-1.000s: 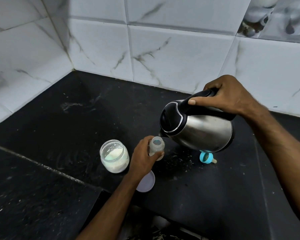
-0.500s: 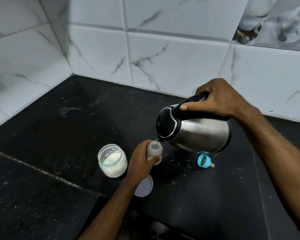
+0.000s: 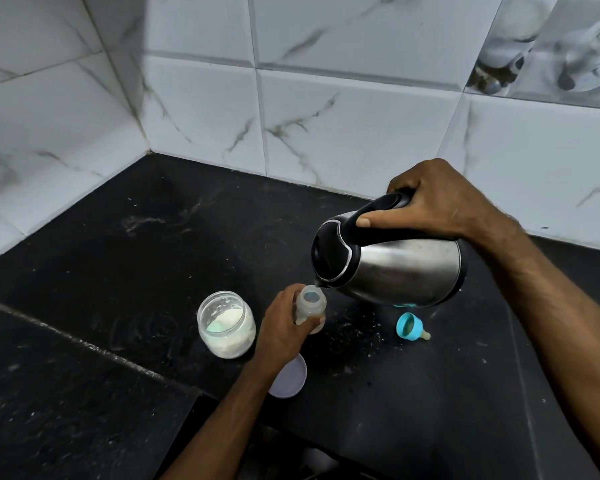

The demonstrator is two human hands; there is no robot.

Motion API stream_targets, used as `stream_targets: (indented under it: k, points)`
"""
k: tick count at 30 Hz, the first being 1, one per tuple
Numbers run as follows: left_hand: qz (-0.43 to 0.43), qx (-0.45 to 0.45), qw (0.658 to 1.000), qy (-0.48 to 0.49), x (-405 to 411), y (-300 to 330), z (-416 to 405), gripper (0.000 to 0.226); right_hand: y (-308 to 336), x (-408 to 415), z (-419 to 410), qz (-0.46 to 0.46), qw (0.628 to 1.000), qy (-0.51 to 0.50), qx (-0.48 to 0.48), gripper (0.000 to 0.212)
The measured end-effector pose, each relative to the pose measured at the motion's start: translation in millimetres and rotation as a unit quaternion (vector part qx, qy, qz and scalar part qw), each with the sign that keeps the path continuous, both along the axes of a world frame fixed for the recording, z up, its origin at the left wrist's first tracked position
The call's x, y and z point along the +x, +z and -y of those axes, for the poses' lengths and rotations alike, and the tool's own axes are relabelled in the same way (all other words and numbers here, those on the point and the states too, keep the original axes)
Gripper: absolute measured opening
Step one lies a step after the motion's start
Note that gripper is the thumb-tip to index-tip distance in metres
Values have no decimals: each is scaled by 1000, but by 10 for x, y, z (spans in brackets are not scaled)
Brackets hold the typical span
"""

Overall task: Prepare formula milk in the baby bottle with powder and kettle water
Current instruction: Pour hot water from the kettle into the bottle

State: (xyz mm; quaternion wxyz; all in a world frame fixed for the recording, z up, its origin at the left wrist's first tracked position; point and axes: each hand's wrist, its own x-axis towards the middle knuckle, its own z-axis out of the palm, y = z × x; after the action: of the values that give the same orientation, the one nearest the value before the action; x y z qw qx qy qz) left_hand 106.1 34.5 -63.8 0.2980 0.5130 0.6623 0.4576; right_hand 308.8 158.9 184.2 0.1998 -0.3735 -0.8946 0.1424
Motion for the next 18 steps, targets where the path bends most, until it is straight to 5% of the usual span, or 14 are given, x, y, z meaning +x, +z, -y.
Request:
stream_targets:
  k: [18]
  points:
    - [-2,10,1000,4,1,10,6,50,0,-85,25,37,999,11,31,80]
